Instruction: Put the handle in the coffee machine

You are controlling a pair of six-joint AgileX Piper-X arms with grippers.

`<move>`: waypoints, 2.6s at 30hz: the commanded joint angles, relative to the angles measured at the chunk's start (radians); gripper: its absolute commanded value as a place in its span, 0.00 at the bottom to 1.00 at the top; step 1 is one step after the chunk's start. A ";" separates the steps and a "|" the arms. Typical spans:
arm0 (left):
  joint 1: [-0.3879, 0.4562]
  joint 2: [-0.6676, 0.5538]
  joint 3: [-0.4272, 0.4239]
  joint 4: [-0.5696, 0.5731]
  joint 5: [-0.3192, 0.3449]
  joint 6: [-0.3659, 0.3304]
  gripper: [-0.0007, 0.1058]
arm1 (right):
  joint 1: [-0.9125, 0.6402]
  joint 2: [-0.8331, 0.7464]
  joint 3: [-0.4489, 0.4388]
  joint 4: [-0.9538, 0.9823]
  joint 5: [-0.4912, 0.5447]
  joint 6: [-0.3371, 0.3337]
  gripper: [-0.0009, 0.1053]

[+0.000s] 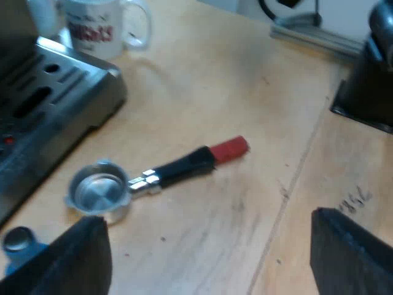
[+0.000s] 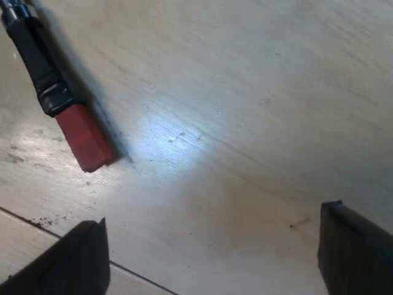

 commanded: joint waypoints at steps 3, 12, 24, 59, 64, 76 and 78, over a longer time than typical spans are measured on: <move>-0.065 0.060 -0.007 -0.011 0.103 0.015 0.66 | 0.053 0.048 -0.009 -0.073 0.000 0.042 0.68; -0.150 0.174 -0.005 -0.011 0.110 0.058 0.66 | 0.068 0.139 -0.009 -0.136 0.002 0.042 0.68; -0.206 0.196 0.021 -0.019 0.101 0.075 0.66 | 0.068 0.262 -0.009 -0.150 0.002 0.040 0.32; -0.206 0.196 0.068 -0.019 0.101 0.066 0.66 | 0.276 0.617 0.112 -0.428 0.007 0.052 0.01; -0.206 0.196 0.068 -0.019 0.101 0.066 0.66 | 0.276 0.654 0.112 -0.491 0.007 0.031 0.01; -0.206 0.196 0.068 -0.019 0.096 0.058 0.66 | 0.326 0.702 0.112 -0.519 -0.002 0.022 0.01; -0.206 0.196 0.068 -0.019 0.071 0.042 0.66 | 0.346 0.702 0.112 -0.523 -0.002 0.022 0.01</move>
